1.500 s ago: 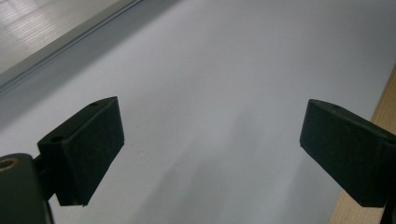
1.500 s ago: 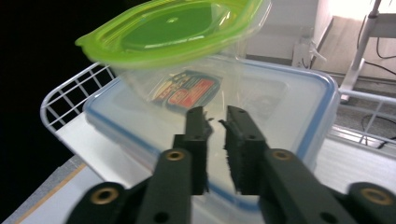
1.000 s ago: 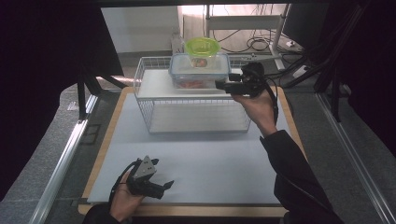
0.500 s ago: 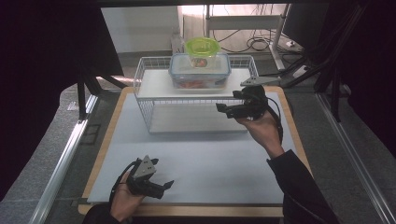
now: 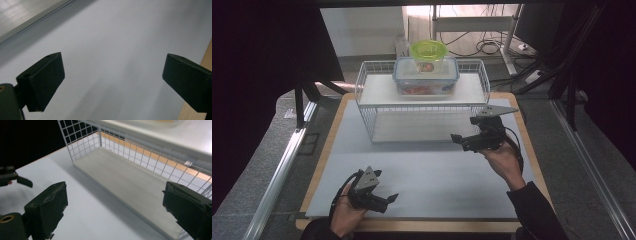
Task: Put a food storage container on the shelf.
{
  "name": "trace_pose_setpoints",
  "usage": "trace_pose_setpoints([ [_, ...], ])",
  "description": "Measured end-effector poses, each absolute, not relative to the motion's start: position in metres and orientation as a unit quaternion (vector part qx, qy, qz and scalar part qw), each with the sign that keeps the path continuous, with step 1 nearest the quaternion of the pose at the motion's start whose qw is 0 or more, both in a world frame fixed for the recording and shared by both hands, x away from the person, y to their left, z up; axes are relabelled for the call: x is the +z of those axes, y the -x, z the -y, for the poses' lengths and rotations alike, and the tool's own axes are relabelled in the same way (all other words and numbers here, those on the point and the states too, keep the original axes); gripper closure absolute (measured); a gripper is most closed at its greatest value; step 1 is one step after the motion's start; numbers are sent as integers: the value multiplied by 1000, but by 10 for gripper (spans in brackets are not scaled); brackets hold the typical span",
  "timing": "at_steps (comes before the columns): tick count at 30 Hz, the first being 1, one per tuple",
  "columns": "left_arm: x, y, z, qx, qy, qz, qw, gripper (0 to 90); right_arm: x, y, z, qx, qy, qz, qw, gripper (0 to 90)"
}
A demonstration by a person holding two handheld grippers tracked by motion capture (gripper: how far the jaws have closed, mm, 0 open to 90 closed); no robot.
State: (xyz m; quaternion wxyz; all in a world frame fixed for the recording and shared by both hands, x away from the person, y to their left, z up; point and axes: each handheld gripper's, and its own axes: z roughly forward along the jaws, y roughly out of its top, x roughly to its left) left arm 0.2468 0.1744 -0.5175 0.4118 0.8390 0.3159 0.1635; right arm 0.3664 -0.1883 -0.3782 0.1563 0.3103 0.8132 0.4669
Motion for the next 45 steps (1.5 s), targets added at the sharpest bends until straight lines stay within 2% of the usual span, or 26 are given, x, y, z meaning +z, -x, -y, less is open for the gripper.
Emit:
trace_pose_setpoints([
  [6, -518, -247, -174, 165, -839, -315, 412, 40, -391, -353, 200, 463, -322, -810, 162, 2],
  [16, -518, -247, -174, 166, -840, -313, 410, 40, -414, -331, 219, 467, -337, -800, 166, 4],
  [24, -519, -246, -174, 167, -841, -311, 410, 40, -434, -316, 228, 451, -350, -800, 188, 2],
  [45, -520, -247, -173, 162, -846, -309, 404, 40, -483, -291, 253, 407, -376, -811, 184, 0],
])
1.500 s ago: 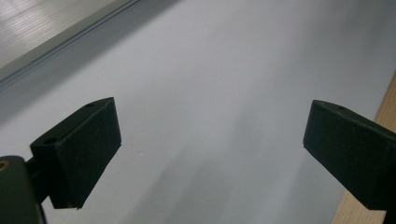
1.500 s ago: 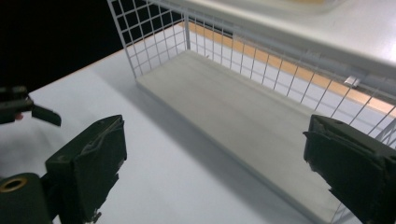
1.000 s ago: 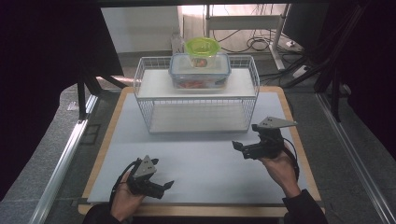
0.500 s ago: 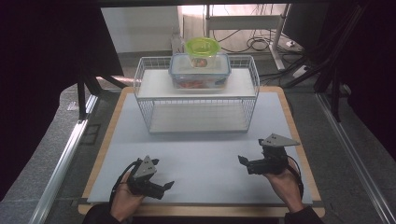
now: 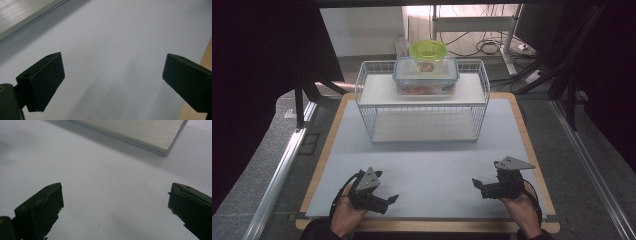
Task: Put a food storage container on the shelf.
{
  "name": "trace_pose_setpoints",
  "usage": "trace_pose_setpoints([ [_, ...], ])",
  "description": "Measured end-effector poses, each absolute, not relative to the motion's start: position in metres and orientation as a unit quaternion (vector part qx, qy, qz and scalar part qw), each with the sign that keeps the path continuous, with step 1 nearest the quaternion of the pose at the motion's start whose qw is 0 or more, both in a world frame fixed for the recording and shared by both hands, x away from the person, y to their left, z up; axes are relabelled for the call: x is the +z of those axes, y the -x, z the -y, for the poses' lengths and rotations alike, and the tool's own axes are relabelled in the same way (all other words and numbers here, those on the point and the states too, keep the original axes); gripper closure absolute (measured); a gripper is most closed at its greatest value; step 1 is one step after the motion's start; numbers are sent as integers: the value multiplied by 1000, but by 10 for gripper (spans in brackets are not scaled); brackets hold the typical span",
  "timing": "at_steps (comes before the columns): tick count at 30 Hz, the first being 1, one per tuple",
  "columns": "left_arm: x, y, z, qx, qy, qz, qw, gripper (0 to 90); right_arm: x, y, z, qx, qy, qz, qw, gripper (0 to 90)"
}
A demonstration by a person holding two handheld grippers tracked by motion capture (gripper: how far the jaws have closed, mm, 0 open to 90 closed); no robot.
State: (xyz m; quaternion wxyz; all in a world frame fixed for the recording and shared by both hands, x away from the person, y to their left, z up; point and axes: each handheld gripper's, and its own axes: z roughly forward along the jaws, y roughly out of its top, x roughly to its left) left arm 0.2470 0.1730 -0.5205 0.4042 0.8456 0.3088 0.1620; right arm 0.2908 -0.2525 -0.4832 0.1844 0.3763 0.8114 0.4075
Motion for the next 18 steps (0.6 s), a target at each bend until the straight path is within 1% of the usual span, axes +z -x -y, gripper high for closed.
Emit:
trace_pose_setpoints([
  [11, -524, -248, -171, 160, -852, -302, 396, 28, -506, -285, 254, 364, -390, -829, 169, 0],
  [18, -524, -248, -171, 161, -852, -301, 398, 27, -510, -287, 253, 348, -394, -834, 167, 2],
])
